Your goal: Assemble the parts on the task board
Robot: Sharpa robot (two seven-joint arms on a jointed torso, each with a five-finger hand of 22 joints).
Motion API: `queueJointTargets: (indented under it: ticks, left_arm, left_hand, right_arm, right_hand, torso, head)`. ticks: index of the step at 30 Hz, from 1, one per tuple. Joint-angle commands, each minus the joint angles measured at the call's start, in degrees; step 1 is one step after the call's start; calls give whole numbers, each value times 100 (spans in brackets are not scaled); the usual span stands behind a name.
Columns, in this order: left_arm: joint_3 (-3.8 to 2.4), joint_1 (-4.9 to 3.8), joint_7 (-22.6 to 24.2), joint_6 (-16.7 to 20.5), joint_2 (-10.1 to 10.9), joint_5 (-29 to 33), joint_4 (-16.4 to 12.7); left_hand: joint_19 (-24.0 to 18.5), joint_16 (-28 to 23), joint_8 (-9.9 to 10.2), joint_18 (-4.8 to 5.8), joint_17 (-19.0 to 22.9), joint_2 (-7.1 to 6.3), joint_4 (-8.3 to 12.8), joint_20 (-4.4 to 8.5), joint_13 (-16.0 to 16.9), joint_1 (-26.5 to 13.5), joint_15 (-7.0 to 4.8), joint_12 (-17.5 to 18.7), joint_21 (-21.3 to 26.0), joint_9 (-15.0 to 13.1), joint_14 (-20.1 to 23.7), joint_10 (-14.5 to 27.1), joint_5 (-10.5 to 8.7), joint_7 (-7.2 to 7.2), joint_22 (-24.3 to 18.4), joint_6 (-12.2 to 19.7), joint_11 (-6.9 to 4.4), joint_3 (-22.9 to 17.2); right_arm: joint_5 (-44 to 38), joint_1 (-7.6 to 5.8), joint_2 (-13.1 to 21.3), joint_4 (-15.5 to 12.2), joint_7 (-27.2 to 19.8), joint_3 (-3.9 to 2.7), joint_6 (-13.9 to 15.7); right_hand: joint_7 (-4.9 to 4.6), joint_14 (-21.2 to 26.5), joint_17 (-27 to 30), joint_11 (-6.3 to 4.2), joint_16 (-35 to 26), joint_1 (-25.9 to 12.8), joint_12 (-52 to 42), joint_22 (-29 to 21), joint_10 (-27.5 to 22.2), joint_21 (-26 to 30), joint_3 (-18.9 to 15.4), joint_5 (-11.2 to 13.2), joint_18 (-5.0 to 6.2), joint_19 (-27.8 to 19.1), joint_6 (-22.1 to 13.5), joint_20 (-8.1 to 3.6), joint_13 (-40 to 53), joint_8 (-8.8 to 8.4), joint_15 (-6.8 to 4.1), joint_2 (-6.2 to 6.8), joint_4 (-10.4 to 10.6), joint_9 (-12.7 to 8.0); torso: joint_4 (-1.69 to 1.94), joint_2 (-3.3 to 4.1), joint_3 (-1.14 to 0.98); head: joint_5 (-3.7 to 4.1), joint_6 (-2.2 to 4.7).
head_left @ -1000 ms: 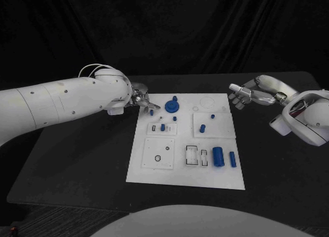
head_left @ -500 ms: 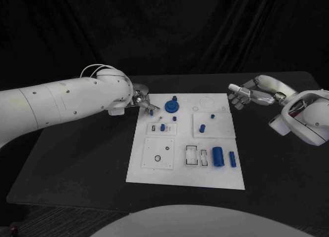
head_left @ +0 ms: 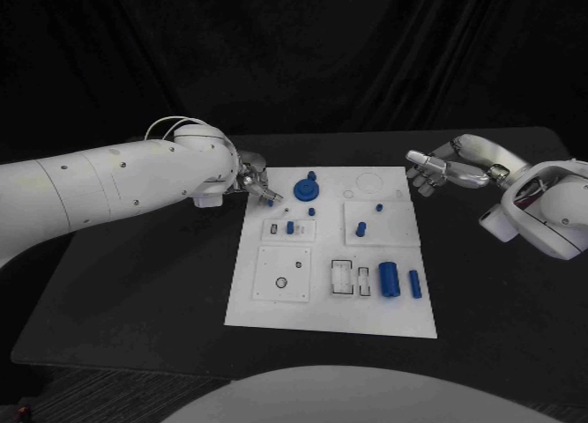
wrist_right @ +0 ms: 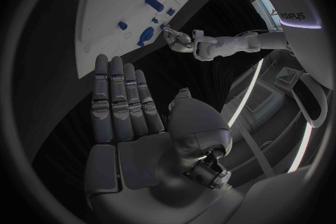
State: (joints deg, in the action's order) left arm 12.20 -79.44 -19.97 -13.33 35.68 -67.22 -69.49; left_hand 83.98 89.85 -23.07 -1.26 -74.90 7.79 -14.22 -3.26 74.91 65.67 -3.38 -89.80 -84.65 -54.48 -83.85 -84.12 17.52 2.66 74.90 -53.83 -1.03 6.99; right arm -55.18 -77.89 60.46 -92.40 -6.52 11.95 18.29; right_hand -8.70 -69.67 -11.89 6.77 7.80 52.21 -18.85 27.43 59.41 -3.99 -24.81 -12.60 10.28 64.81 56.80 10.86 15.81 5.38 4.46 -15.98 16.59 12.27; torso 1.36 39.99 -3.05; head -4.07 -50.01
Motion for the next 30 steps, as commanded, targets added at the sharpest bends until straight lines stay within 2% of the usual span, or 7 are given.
queueJointTargets:
  ticks: [1, 3, 4, 13, 21, 30]
  left_arm:
    - [-3, 16, 26, -94, -19, -45, 9]
    - [-3, 18, 26, -92, -23, -45, 12]
    - [-4, 20, 26, -91, -26, -45, 15]
    - [-4, 27, 39, -73, -44, -45, 53]
    - [-4, 31, 54, -65, -41, -45, 69]
    - [-4, 34, 58, -92, -45, -45, 88]
  left_hand:
    - [173, 15, 33, -30, -1510, 0, 10, 47, 1509, 53, -36, -20, 26, -6, -615, -588, 43, -24, 1304, 30, -38, -49]
    - [173, 15, 52, -30, -1510, 4, 20, 48, 1509, 78, -37, -20, 26, -7, -615, -588, 82, -23, 1304, 38, -38, -88]
    - [171, 15, 79, -31, -1510, -8, 28, 48, 1509, 98, -37, -20, 29, -9, -615, -588, 164, -21, 1303, 45, -37, -136]
    - [169, 15, 126, -32, -1510, -50, 56, 49, 1509, 148, -38, -20, 34, -13, -615, -588, 308, -23, 1302, 49, -37, -235]
    - [165, 15, 148, -33, -1510, -55, 45, 49, 1509, 148, -37, -20, 38, -14, -615, -588, 389, -20, 1300, 45, -37, -286]
    - [163, 15, 229, -33, -1510, -139, 35, 53, 1509, 186, -41, -20, 42, -31, -615, -588, 800, -29, 1300, 21, -44, -564]
  right_arm:
    - [6, -6, -5, -13, 116, -5, -29]
    - [6, -6, -7, -13, 123, -5, -32]
    - [6, -6, -8, -13, 130, -5, -36]
    - [6, -5, -15, -6, 203, -5, -42]
    - [6, -2, -24, 6, 261, -5, -79]
    - [6, 4, -27, 11, 303, -4, -132]
  right_hand:
    - [2, -27, -9, 5, 39, 75, -24, -8, 43, -18, -15, -35, 22, 48, 31, -3, -10, 38, 7, -1, -13, 10]
    - [0, -27, -11, 4, 40, 84, -25, -11, 43, -17, -10, -39, 21, 49, 32, -3, -11, 38, 6, -4, -14, 10]
    - [-2, -26, -13, 4, 41, 92, -27, -14, 42, -17, -6, -44, 21, 51, 33, -4, -12, 38, 6, -7, -15, 10]
    - [-23, -18, -35, -1, 55, 225, -48, -49, 37, -11, 64, -108, 19, 68, 42, -9, -26, 36, 3, -37, -19, 12]
    - [-31, -15, -41, -3, 60, 267, -56, -61, 36, -10, 90, -127, 19, 74, 46, -11, -30, 36, 2, -44, -18, 13]
    - [-37, -10, -51, -4, 67, 330, -67, -79, 34, -8, 126, -157, 18, 81, 49, -11, -37, 35, 1, -47, -18, 14]
  torso:
    - [-4, -3, -2]
    - [-4, -2, -3]
    - [-3, -1, -3]
    - [3, 1, 1]
    - [3, -1, 2]
    - [-1, 1, 0]
  head:
    - [6, 1]
    - [9, 1]
    - [7, 1]
    - [40, 1]
    - [32, 1]
    - [33, 1]
